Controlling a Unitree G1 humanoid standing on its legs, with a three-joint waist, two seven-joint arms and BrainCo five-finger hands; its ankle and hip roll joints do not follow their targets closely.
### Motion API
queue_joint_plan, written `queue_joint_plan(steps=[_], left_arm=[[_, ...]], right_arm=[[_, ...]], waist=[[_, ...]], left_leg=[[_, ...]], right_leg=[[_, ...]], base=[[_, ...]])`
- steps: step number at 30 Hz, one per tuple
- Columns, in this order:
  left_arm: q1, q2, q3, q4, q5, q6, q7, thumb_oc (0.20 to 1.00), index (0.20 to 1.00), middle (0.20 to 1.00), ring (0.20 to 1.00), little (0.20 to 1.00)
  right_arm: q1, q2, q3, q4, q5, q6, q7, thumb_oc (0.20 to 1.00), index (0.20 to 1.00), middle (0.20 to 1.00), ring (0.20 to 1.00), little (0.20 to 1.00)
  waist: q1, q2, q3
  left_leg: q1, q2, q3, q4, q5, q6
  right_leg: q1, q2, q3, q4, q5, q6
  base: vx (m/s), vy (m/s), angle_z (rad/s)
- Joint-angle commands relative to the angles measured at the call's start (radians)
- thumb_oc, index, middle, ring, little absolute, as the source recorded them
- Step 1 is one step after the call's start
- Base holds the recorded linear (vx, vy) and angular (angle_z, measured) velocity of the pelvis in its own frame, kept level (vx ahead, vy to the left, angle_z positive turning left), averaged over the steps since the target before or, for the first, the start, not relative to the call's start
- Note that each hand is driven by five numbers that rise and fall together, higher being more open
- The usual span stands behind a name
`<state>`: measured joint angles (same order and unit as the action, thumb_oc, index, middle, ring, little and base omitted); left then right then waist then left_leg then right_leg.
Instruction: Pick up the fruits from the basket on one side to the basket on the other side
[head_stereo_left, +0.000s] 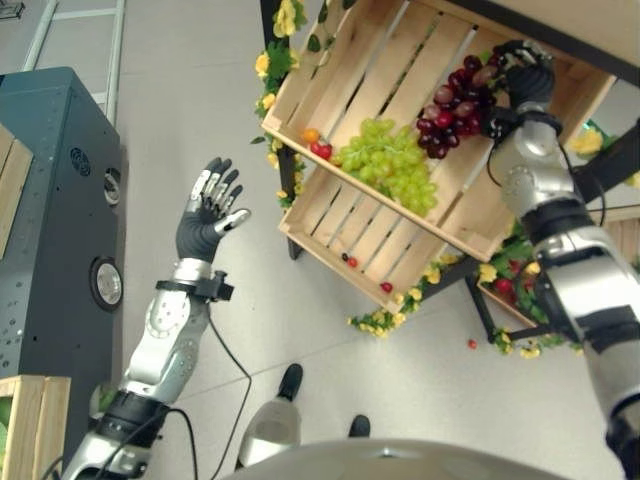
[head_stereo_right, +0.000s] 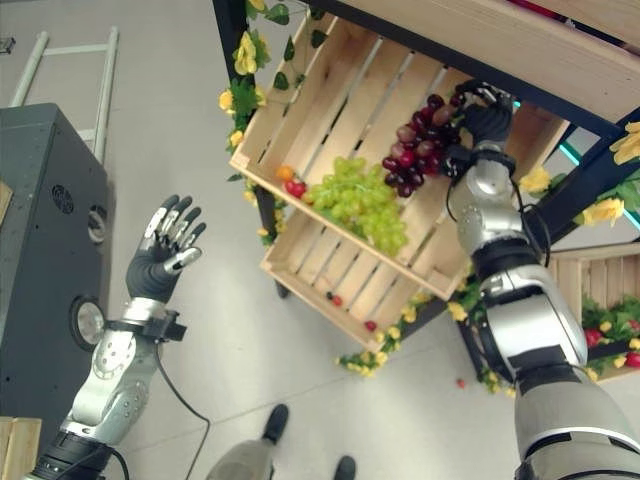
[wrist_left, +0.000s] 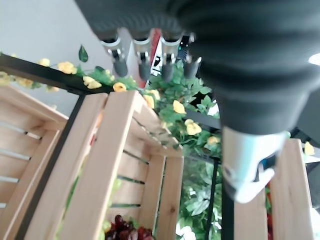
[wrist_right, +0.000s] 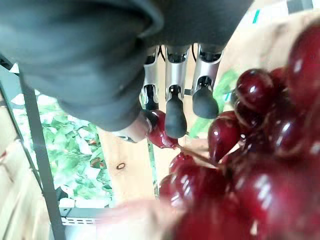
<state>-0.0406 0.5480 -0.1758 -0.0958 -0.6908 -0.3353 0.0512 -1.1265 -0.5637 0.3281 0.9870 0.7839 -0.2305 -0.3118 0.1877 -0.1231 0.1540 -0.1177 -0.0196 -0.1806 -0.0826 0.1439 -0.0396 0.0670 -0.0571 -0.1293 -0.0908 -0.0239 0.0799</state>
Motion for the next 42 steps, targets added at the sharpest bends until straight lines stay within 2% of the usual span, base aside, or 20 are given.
queue_joint_plan(steps=[1,15,18,20,21,22,23,24,25,26,28,29,33,38,40,42], left_arm=[[-0.016,0.020,-0.017,-0.087,-0.007,-0.041,-0.015,1.000,1.000,1.000,1.000,1.000],[-0.010,0.011,0.005,-0.080,0.020,-0.042,0.022,1.000,1.000,1.000,1.000,1.000],[-0.006,0.002,0.018,-0.073,0.037,-0.044,0.035,1.000,1.000,1.000,1.000,1.000],[0.008,-0.013,0.043,-0.059,0.055,-0.043,0.053,1.000,1.000,1.000,1.000,1.000],[0.010,-0.013,0.042,-0.059,0.055,-0.043,0.054,1.000,1.000,1.000,1.000,1.000],[0.034,-0.044,0.077,-0.040,0.066,-0.038,0.079,1.000,1.000,1.000,1.000,1.000],[0.038,-0.042,0.076,-0.041,0.067,-0.037,0.080,1.000,1.000,1.000,1.000,1.000],[0.057,-0.063,0.105,-0.034,0.073,-0.035,0.087,1.000,1.000,1.000,1.000,1.000],[0.060,-0.063,0.104,-0.034,0.073,-0.035,0.086,1.000,1.000,1.000,1.000,1.000],[0.075,-0.076,0.125,-0.032,0.083,-0.032,0.091,1.000,1.000,1.000,1.000,1.000],[0.078,-0.078,0.139,-0.025,0.095,-0.032,0.096,1.000,1.000,1.000,1.000,1.000],[0.080,-0.087,0.153,-0.024,0.106,-0.032,0.104,1.000,1.000,1.000,1.000,1.000],[0.086,-0.102,0.174,-0.012,0.128,-0.030,0.111,1.000,1.000,1.000,1.000,1.000],[0.098,-0.111,0.179,0.000,0.149,-0.029,0.109,1.000,1.000,1.000,1.000,1.000],[0.105,-0.113,0.185,0.010,0.159,-0.027,0.115,1.000,1.000,1.000,1.000,1.000],[0.110,-0.109,0.196,0.010,0.175,-0.028,0.109,1.000,1.000,1.000,1.000,1.000]], right_arm=[[-0.110,-0.066,0.022,0.014,-0.027,-0.028,0.012,1.000,1.000,1.000,1.000,1.000],[-0.099,-0.033,0.039,-0.040,-0.022,-0.033,0.011,1.000,1.000,1.000,1.000,1.000],[-0.041,-0.030,0.035,-0.187,-0.040,-0.057,0.013,1.000,1.000,1.000,1.000,1.000],[0.057,-0.020,0.014,-0.358,-0.026,-0.077,0.031,1.000,1.000,1.000,1.000,1.000],[0.065,-0.019,0.012,-0.366,-0.028,-0.075,0.028,1.000,1.000,1.000,1.000,1.000],[0.193,0.021,-0.022,-0.527,-0.010,-0.094,0.064,1.000,1.000,1.000,1.000,1.000],[0.203,0.022,-0.025,-0.536,-0.012,-0.092,0.061,1.000,1.000,1.000,1.000,1.000],[0.309,0.058,-0.048,-0.657,-0.030,-0.096,0.091,1.000,1.000,1.000,1.000,1.000],[0.316,0.059,-0.050,-0.664,-0.033,-0.094,0.089,1.000,1.000,1.000,1.000,1.000],[0.425,0.115,-0.077,-0.759,-0.035,-0.099,0.114,1.000,1.000,1.000,1.000,1.000],[0.467,0.132,-0.086,-0.801,-0.048,-0.097,0.121,1.000,1.000,1.000,1.000,1.000],[0.533,0.185,-0.098,-0.857,-0.046,-0.100,0.146,1.000,1.000,1.000,1.000,1.000],[0.614,0.221,-0.097,-0.963,-0.058,-0.095,0.197,1.000,1.000,1.000,1.000,1.000],[0.671,0.232,-0.095,-1.010,-0.040,-0.088,0.250,1.000,1.000,1.000,1.000,1.000],[0.699,0.219,-0.085,-1.032,-0.031,-0.074,0.276,1.000,1.000,1.000,1.000,1.000],[0.729,0.175,-0.059,-1.080,-0.038,-0.055,0.343,1.000,1.000,1.000,1.000,1.000]], waist=[[0.020,-0.035,-0.062],[0.000,-0.030,-0.062],[-0.011,-0.027,-0.059],[-0.022,-0.023,-0.057],[-0.021,-0.024,-0.059],[-0.028,-0.017,-0.055],[-0.028,-0.018,-0.059],[-0.031,-0.012,-0.058],[-0.031,-0.012,-0.060],[-0.034,-0.006,-0.061],[-0.036,-0.003,-0.062],[-0.035,0.002,-0.065],[-0.037,0.009,-0.067],[-0.042,0.010,-0.068],[-0.045,0.008,-0.067],[-0.050,0.003,-0.059]], left_leg=[[0.049,0.040,-0.029,0.062,-0.139,-0.043],[0.052,0.040,-0.028,0.070,-0.151,-0.038],[0.054,0.038,-0.022,0.072,-0.154,-0.035],[0.058,0.038,-0.016,0.073,-0.158,-0.032],[0.059,0.038,-0.015,0.073,-0.158,-0.032],[0.062,0.036,-0.010,0.074,-0.161,-0.027],[0.062,0.036,-0.010,0.074,-0.161,-0.027],[0.065,0.034,-0.008,0.073,-0.164,-0.022],[0.066,0.034,-0.008,0.073,-0.164,-0.022],[0.069,0.028,-0.007,0.074,-0.168,-0.017],[0.070,0.025,-0.007,0.075,-0.170,-0.014],[0.074,0.019,-0.006,0.074,-0.173,-0.010],[0.075,0.008,0.001,0.074,-0.177,-0.002],[0.075,-0.005,0.009,0.076,-0.181,0.007],[0.075,-0.010,0.013,0.077,-0.182,0.011],[0.068,-0.022,0.024,0.085,-0.185,0.018]], right_leg=[[-0.038,-0.010,-0.018,0.045,0.018,0.042],[-0.041,-0.018,-0.010,0.049,0.018,0.045],[-0.044,-0.021,-0.003,0.053,0.020,0.046],[-0.046,-0.023,0.004,0.055,0.022,0.047],[-0.045,-0.023,0.005,0.055,0.021,0.047],[-0.047,-0.027,0.011,0.058,0.021,0.049],[-0.046,-0.027,0.011,0.059,0.021,0.049],[-0.045,-0.032,0.011,0.062,0.019,0.050],[-0.045,-0.032,0.011,0.062,0.018,0.050],[-0.043,-0.039,0.010,0.066,0.017,0.053],[-0.043,-0.043,0.008,0.067,0.017,0.054],[-0.040,-0.049,0.008,0.066,0.017,0.057],[-0.042,-0.065,0.013,0.067,0.023,0.066],[-0.051,-0.078,0.024,0.074,0.031,0.072],[-0.054,-0.084,0.031,0.076,0.038,0.076],[-0.070,-0.095,0.043,0.086,0.048,0.085]], base=[[0.00,0.003,0.07],[0.00,0.003,0.03],[0.00,0.026,-0.07],[0.00,0.015,-0.03],[0.00,0.038,-0.06],[0.00,0.030,-0.08],[0.00,0.060,-0.17],[0.01,0.030,-0.15],[0.02,0.067,-0.12],[0.01,0.054,-0.04],[0.01,0.056,0.00],[0.00,0.039,0.01],[-0.01,0.062,0.00],[-0.02,0.073,0.00],[-0.03,0.065,-0.04],[-0.04,0.086,-0.07]])
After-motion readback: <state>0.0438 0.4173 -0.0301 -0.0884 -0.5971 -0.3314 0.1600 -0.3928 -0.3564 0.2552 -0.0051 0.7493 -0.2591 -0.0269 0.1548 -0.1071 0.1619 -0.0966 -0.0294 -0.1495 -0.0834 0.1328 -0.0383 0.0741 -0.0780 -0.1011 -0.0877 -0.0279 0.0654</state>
